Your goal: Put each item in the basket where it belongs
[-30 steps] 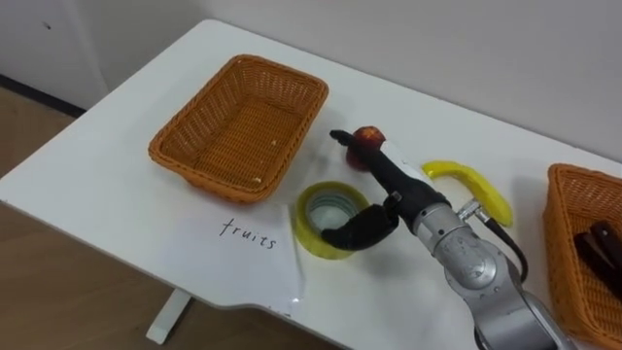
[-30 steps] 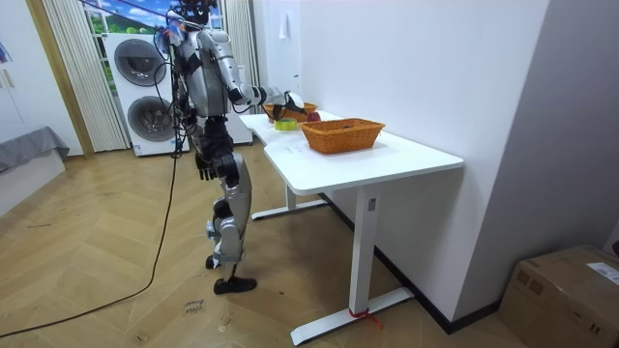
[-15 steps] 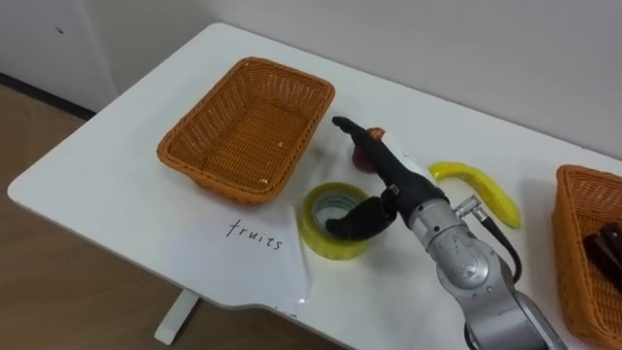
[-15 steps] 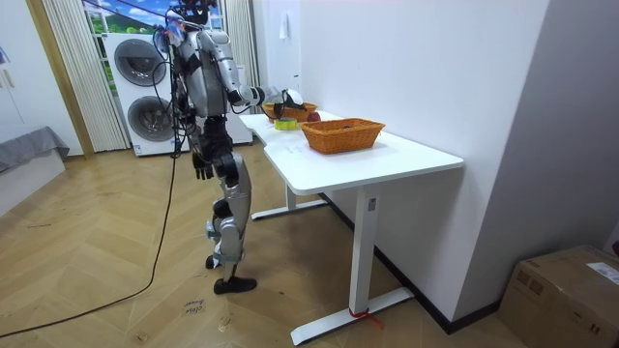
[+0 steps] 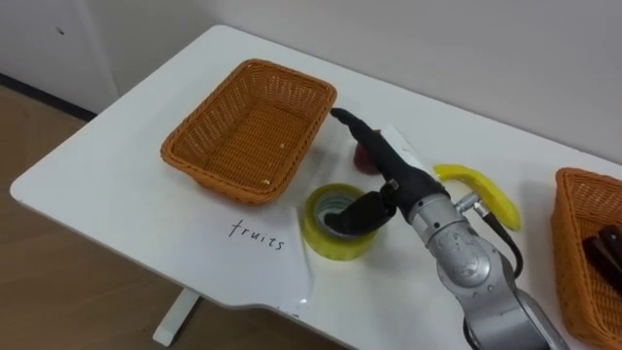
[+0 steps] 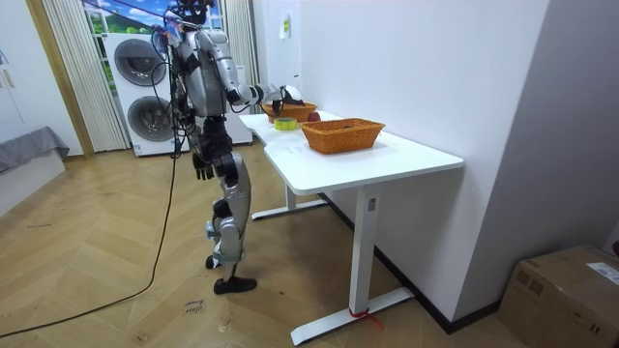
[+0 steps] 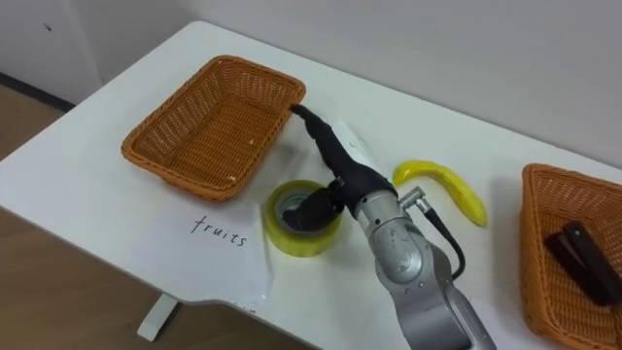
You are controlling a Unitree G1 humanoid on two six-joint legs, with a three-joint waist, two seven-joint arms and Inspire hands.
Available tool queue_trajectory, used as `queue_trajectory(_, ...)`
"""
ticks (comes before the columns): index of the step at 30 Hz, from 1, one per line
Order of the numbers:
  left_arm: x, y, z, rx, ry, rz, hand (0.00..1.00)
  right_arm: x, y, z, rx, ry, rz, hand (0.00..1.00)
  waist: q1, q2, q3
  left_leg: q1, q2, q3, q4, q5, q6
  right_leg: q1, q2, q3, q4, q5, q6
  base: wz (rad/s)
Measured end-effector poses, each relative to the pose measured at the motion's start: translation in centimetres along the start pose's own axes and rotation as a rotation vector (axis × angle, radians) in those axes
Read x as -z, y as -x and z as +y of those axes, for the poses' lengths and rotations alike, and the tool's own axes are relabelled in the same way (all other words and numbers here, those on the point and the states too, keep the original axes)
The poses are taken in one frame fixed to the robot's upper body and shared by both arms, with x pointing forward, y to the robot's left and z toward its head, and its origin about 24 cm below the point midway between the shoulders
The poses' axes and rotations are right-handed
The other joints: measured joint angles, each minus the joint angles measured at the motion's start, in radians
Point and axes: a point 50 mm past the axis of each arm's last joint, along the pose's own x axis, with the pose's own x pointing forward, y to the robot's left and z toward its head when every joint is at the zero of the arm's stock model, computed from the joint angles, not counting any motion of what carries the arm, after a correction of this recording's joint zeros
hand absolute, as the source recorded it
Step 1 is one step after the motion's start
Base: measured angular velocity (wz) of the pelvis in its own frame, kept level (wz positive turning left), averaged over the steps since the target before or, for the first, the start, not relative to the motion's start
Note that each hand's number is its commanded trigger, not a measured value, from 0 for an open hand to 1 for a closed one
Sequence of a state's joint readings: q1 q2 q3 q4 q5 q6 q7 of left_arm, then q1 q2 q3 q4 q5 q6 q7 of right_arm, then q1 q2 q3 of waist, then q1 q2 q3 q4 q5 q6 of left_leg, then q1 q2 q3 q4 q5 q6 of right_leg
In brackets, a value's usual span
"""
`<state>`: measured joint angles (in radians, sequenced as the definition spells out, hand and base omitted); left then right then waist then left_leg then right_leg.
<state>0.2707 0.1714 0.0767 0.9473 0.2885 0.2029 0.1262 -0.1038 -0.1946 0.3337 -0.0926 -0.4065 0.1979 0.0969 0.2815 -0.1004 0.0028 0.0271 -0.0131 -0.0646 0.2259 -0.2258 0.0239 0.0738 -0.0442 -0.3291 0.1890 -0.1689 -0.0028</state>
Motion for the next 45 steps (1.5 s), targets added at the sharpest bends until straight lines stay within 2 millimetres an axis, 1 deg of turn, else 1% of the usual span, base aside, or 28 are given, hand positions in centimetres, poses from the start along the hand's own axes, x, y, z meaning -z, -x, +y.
queue_trajectory(6,0.2,0.0,-0.1,0.004,-0.002,0.010,0.00,0.0,0.0,-0.1,0.011,0.054,0.005,0.00,0.001,-0.006,0.0033,-0.003,0.000,0.000,0.000,0.000,0.000,-0.002,0.000,-0.001,0.000,0.000,0.000,0.00)
queue_trajectory(11,0.2,0.0,-0.1,0.004,-0.002,0.010,0.00,0.0,0.0,-0.1,0.013,0.077,0.008,0.00,0.004,-0.007,0.0039,-0.005,-0.001,-0.002,-0.002,0.000,0.000,-0.004,0.000,-0.003,-0.001,0.000,0.000,0.00)
queue_trajectory(14,0.1,0.0,-0.1,0.004,-0.002,0.008,0.00,0.0,0.0,0.5,-0.012,0.081,0.006,0.00,0.005,-0.007,0.0040,-0.004,0.000,-0.002,-0.003,0.000,0.000,-0.004,0.001,-0.003,-0.002,0.000,0.000,0.00)
queue_trajectory(16,0.1,0.0,-0.1,0.005,-0.002,0.006,0.00,0.2,-0.1,1.3,-0.047,0.086,0.013,0.00,0.008,-0.007,0.0040,-0.003,0.000,0.002,-0.004,0.000,0.000,-0.004,0.001,-0.003,-0.002,0.000,0.000,0.00)
queue_trajectory(23,-0.2,0.0,0.0,0.007,0.002,-0.010,0.00,0.7,-0.1,1.4,-0.050,0.092,0.033,0.00,0.012,-0.008,0.0044,-0.002,0.000,0.001,-0.003,0.000,-0.001,-0.004,0.001,-0.004,-0.001,0.000,0.000,0.00)
queue_trajectory(27,-0.7,0.1,0.2,0.009,0.005,-0.038,0.00,1.1,-0.1,1.4,-0.049,0.095,0.048,0.00,0.016,-0.014,0.0039,-0.002,0.000,0.000,-0.003,0.001,-0.002,-0.004,0.001,-0.005,-0.001,0.000,0.000,0.00)
queue_trajectory(30,-0.7,0.1,0.2,0.013,0.006,-0.039,0.00,1.4,0.0,1.4,-0.053,0.101,0.061,0.00,0.017,-0.018,0.0039,-0.002,0.000,0.000,-0.002,0.001,-0.002,-0.003,0.001,-0.005,-0.001,0.000,0.000,0.00)
queue_trajectory(45,-0.8,0.2,0.4,0.009,0.008,-0.053,0.00,1.6,0.1,1.4,-0.054,0.127,0.067,0.00,0.020,-0.019,0.0037,-0.003,0.000,-0.002,0.000,0.002,-0.003,-0.003,0.001,-0.006,-0.001,0.000,0.000,0.00)
